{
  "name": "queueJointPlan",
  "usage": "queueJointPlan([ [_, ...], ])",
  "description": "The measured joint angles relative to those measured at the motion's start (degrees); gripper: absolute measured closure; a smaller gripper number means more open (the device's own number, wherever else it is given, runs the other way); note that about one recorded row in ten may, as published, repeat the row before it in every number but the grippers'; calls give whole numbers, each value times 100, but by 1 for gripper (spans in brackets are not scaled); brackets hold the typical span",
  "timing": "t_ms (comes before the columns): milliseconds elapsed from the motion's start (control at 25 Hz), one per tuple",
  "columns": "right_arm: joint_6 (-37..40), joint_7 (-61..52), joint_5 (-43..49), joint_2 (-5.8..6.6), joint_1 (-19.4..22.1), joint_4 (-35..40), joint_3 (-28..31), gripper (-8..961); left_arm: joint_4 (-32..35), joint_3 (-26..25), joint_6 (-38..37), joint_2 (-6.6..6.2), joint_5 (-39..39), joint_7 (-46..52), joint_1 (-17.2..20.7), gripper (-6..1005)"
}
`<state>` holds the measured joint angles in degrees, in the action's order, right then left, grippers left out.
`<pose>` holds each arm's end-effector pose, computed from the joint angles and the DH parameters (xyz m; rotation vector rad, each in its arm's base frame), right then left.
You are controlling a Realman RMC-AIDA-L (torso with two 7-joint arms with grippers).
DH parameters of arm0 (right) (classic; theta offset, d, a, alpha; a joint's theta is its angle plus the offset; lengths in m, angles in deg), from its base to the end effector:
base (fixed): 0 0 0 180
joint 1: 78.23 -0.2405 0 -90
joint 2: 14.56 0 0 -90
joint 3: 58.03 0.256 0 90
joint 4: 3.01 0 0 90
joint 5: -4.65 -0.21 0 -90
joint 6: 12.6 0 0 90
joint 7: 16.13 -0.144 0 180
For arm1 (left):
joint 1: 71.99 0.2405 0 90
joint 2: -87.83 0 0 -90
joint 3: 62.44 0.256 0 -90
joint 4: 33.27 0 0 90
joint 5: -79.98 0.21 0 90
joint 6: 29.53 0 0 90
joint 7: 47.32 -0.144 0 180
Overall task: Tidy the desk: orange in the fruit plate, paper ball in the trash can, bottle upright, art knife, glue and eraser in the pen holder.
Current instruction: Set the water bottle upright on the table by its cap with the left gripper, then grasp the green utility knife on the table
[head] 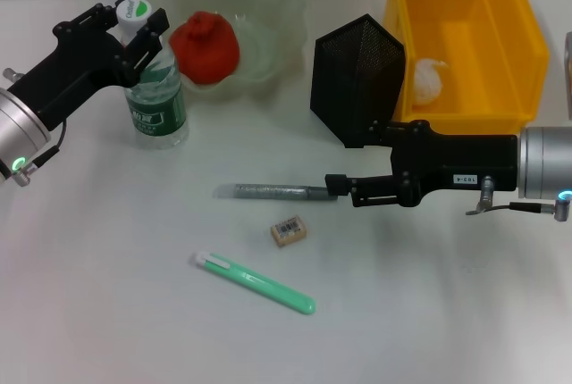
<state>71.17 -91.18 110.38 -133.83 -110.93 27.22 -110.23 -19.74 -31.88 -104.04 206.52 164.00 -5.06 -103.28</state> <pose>0.2410 0.3302 -0.0417 -2.8241 0.5652 0.7250 -0.2864 0.3561 -0.0038 -2.0764 -0.4640 -0.8993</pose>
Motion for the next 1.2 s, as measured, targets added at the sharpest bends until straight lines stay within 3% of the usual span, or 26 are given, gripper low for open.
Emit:
queueJointPlan([
  [800,22,-15,0,0,0,16,21,129,8,-37,-46,-1,-31,47,28,472],
  [1040,28,-15,0,0,0,17,54,129,251,-58,-737,-48,-328,565,111,447],
  [1200,85,-42,-52,0,-2,42,63,129,810,-38,-1446,-59,-445,1475,269,430],
])
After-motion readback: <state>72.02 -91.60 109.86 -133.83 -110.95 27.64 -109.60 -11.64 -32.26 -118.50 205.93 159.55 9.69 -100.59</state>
